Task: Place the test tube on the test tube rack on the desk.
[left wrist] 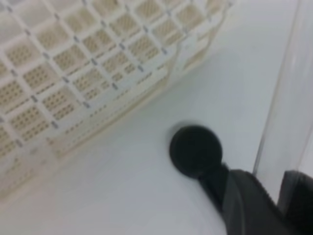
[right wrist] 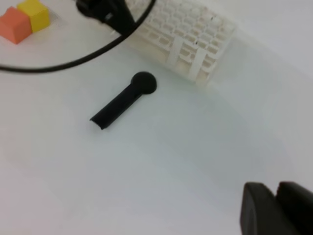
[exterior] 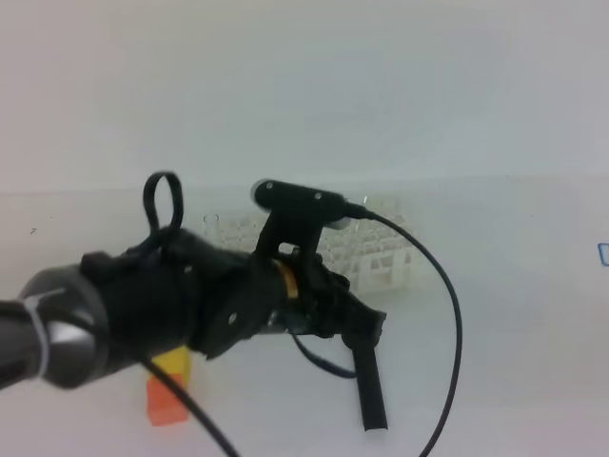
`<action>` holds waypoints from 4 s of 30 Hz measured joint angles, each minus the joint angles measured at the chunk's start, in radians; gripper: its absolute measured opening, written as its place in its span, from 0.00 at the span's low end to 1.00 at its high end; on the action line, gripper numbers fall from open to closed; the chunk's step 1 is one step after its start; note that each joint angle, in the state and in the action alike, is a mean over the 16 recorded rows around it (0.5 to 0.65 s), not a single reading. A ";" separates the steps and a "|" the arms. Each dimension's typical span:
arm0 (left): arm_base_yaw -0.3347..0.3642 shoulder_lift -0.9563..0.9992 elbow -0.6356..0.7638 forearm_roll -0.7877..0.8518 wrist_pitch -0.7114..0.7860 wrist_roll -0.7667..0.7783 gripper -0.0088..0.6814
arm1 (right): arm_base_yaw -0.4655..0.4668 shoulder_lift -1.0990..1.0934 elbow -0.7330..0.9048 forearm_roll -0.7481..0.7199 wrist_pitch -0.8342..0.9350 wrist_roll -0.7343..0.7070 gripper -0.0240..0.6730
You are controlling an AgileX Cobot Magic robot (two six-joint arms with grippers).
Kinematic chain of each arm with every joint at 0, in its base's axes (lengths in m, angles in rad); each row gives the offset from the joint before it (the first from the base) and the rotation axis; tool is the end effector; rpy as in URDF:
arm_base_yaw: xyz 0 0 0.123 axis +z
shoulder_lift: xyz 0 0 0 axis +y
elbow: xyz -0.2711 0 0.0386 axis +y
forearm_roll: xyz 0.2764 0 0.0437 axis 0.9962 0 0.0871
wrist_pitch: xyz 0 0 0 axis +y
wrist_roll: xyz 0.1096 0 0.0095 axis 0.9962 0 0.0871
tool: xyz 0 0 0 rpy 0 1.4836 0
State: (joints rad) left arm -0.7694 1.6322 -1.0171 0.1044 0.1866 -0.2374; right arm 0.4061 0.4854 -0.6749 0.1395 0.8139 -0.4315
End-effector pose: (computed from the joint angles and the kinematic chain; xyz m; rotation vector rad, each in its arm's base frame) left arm 0.2811 -0.2693 0.1954 0.7156 2.2121 -0.4439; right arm 0.1203 0.0638 0.3230 -0.8186 1.9378 0.1490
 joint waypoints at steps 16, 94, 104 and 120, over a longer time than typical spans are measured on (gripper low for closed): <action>0.001 -0.166 0.553 0.295 -0.989 -0.216 0.16 | 0.000 0.000 0.024 0.136 -0.146 0.031 0.16; 0.001 -0.143 0.586 0.720 -1.419 -0.675 0.56 | -0.007 0.725 0.026 1.563 0.113 -1.297 0.22; 0.001 -0.143 0.585 0.752 -1.391 -0.767 0.55 | -0.002 0.728 0.027 1.560 0.050 -1.298 0.22; 0.001 -0.143 0.585 0.768 -1.401 -0.768 0.02 | 0.002 0.729 0.028 1.564 -0.343 -1.409 0.21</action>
State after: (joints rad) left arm -0.7681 1.4890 -0.4319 0.8719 -1.2140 -1.0052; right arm 0.4077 1.2148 -0.6473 1.7033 0.4708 -1.8408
